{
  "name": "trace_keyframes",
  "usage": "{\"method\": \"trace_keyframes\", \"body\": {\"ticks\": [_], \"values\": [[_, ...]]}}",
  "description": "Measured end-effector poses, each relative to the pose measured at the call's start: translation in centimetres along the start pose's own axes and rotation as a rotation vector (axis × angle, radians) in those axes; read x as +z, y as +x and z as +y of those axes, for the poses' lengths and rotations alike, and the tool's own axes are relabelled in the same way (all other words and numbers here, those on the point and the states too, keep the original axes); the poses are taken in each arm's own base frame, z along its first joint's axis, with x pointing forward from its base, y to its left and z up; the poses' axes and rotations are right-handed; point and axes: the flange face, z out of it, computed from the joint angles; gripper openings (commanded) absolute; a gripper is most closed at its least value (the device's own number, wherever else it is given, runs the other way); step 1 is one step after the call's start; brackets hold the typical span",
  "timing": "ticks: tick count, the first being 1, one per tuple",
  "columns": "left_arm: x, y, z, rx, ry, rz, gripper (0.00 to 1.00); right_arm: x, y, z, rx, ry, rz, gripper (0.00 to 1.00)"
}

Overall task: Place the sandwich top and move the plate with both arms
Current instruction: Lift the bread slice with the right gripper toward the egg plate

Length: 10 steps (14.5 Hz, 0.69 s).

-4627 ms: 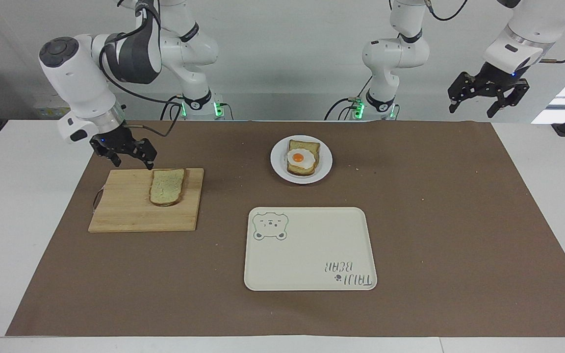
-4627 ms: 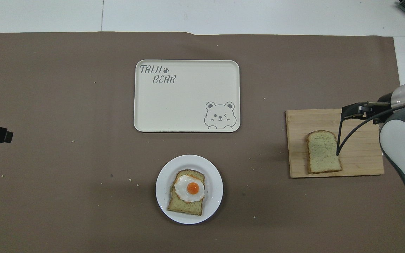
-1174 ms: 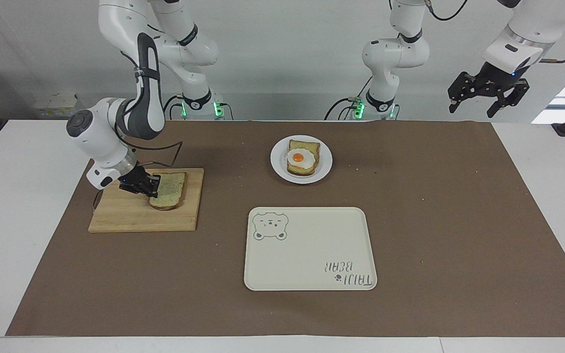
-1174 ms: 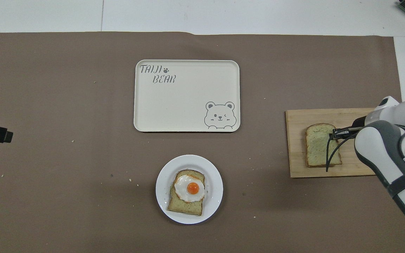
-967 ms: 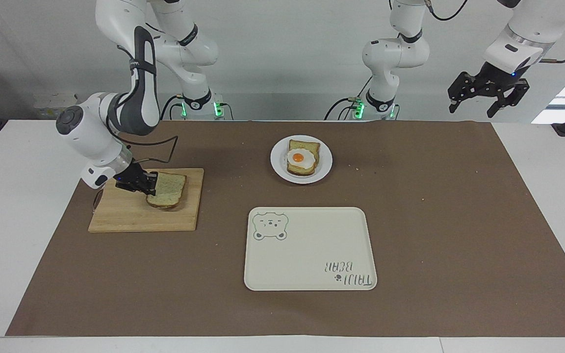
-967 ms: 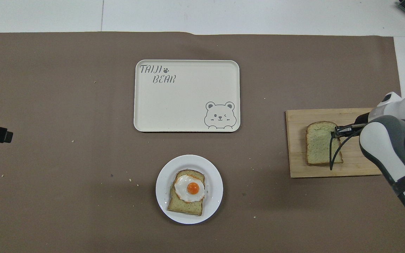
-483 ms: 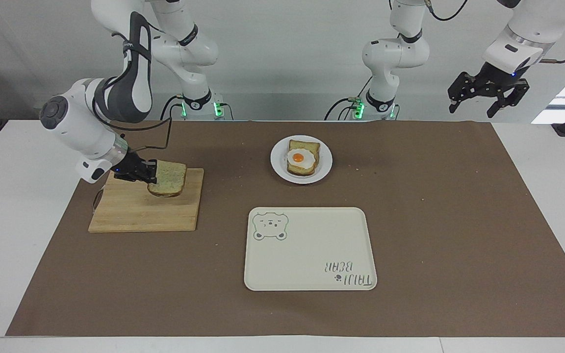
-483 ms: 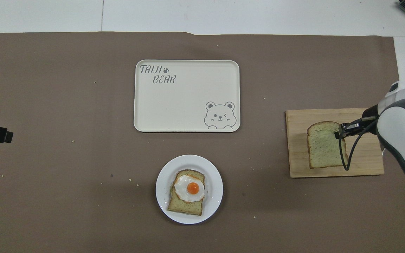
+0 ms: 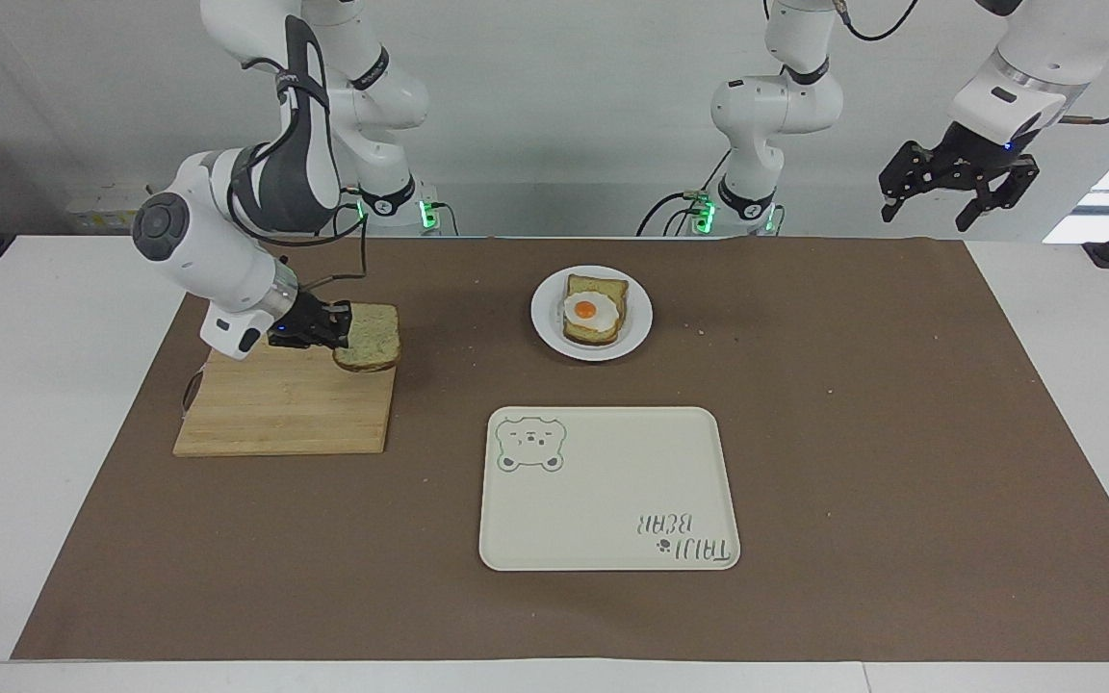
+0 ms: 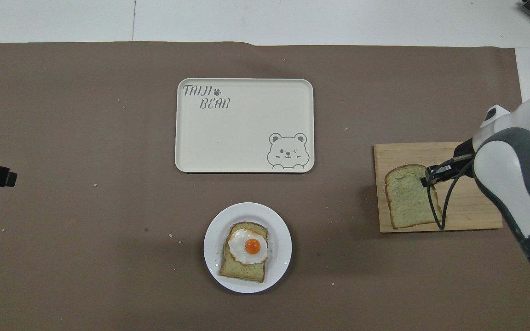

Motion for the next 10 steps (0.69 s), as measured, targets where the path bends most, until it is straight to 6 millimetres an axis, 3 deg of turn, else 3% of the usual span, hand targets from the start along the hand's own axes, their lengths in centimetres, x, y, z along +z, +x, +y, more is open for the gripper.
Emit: {"method": "trace_keyframes", "body": {"ticks": [10], "values": [[0.0,0.0,0.0,0.0,0.0,0.0,1.0,3.0,1.3,-14.3,0.081,0.079,-0.042,0.0]]}}
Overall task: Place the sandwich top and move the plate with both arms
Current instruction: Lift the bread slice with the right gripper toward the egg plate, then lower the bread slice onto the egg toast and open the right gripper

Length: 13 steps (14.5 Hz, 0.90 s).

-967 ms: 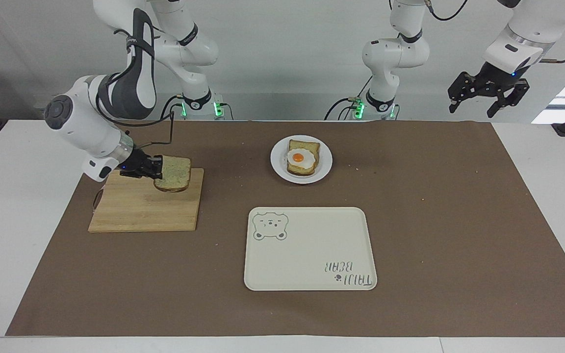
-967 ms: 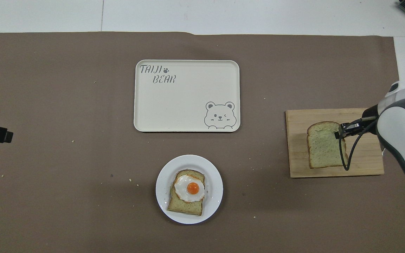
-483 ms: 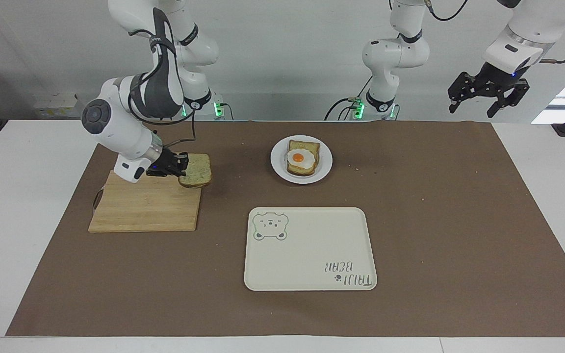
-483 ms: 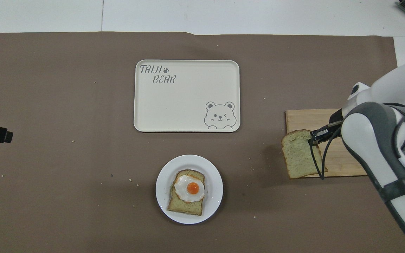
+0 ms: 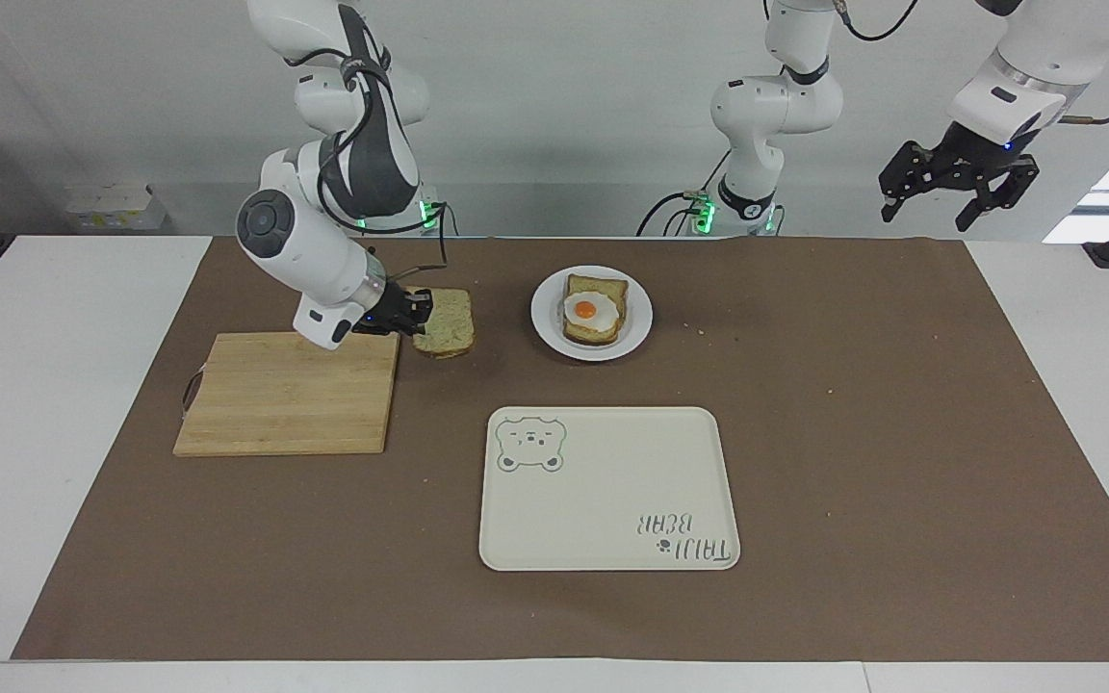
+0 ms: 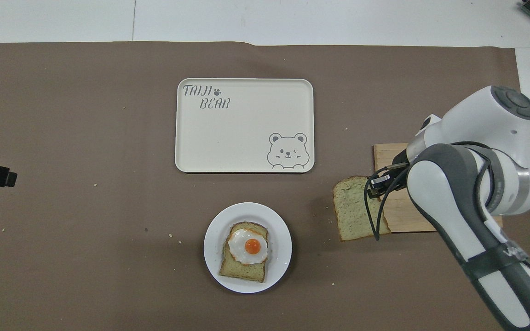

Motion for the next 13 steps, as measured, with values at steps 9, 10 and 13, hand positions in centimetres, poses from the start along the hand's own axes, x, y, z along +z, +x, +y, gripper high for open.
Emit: {"method": "trace_keyframes", "body": {"ticks": [9,10,13], "values": [[0.0,0.0,0.0,0.0,0.0,0.0,1.0,5.8,-1.9,-14.4,0.07,0.052,0.021,0.0],[0.0,0.0,0.0,0.0,0.0,0.0,1.0,6.5,-2.1,-15.2,0.072,0.048,0.023,0.0],[0.0,0.0,0.0,0.0,0.0,0.0,1.0,8.6,-2.7,-16.6,0.072,0.037,0.03,0.0]]}}
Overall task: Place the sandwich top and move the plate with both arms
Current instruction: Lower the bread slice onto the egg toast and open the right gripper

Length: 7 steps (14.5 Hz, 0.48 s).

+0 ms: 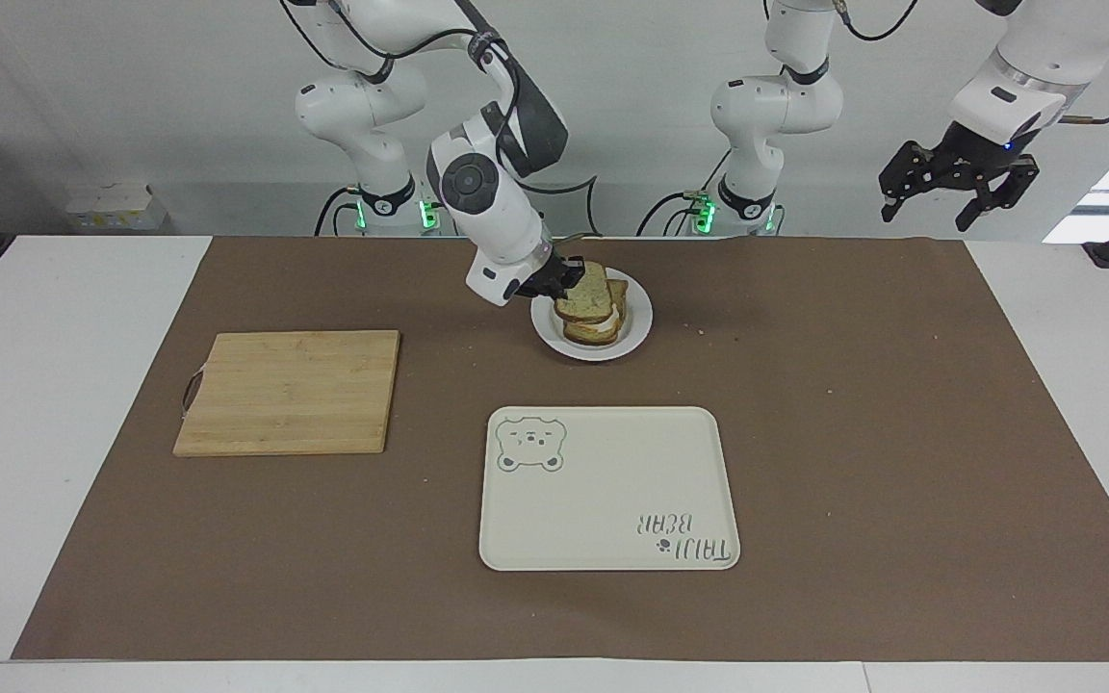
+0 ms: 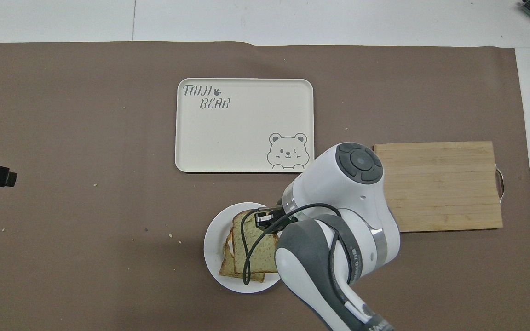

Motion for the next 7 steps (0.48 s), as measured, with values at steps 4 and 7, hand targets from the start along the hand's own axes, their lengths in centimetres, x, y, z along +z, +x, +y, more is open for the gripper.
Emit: {"method": "trace_keyframes", "body": {"ticks": [4,7], "values": [[0.0,0.0,0.0,0.0,0.0,0.0,1.0,3.4,-0.5,-1.1,0.0,-0.018,0.002,0.0],[0.0,0.0,0.0,0.0,0.0,0.0,1.0,5.9,-0.8,-2.2,0.016,-0.031,0.01,0.0]]}}
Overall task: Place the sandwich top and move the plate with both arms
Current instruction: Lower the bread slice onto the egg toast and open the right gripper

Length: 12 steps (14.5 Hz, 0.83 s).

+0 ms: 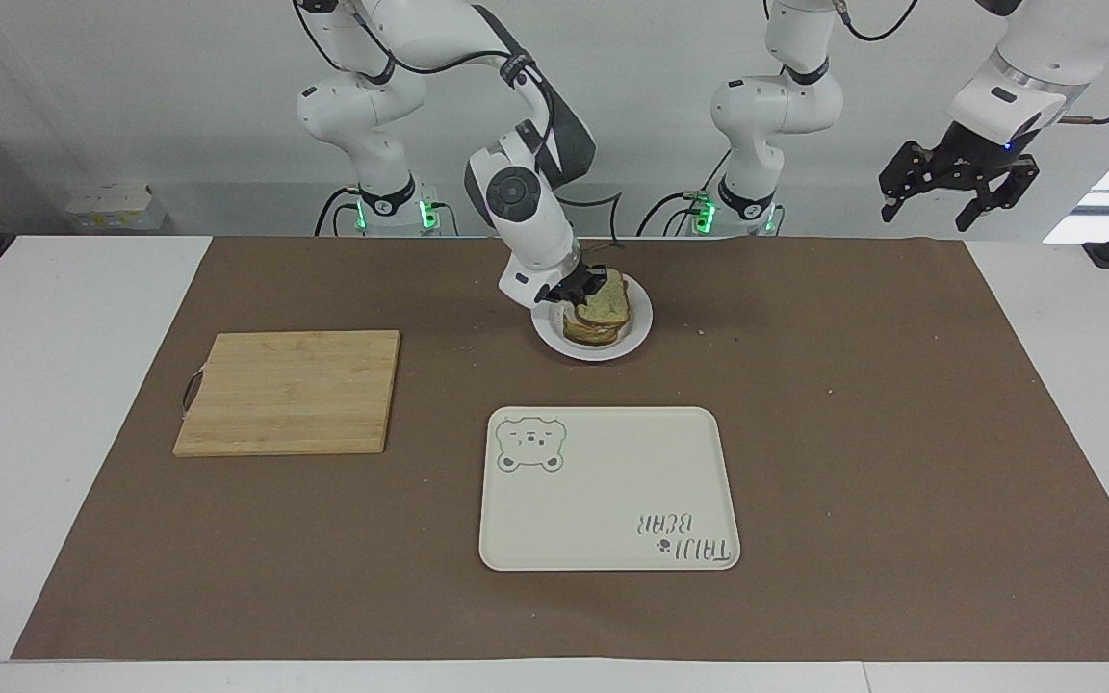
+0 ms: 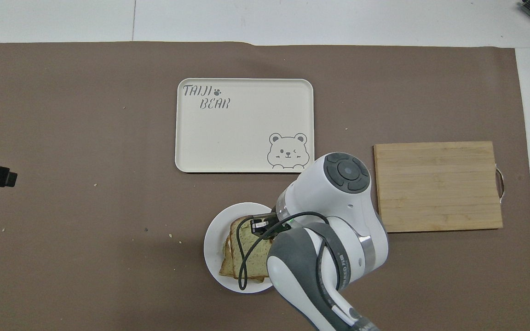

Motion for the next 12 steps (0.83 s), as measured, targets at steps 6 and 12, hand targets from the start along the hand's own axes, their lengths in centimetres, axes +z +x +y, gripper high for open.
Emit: {"method": "trace_keyframes", "body": {"ticks": [6,12], "values": [[0.0,0.0,0.0,0.0,0.0,0.0,1.0,1.0,0.8,1.3,0.028,-0.007,-0.002,0.0],[0.0,0.0,0.0,0.0,0.0,0.0,1.0,0.5,1.5,2.0,0.044,-0.002,0.012,1.0]]}}
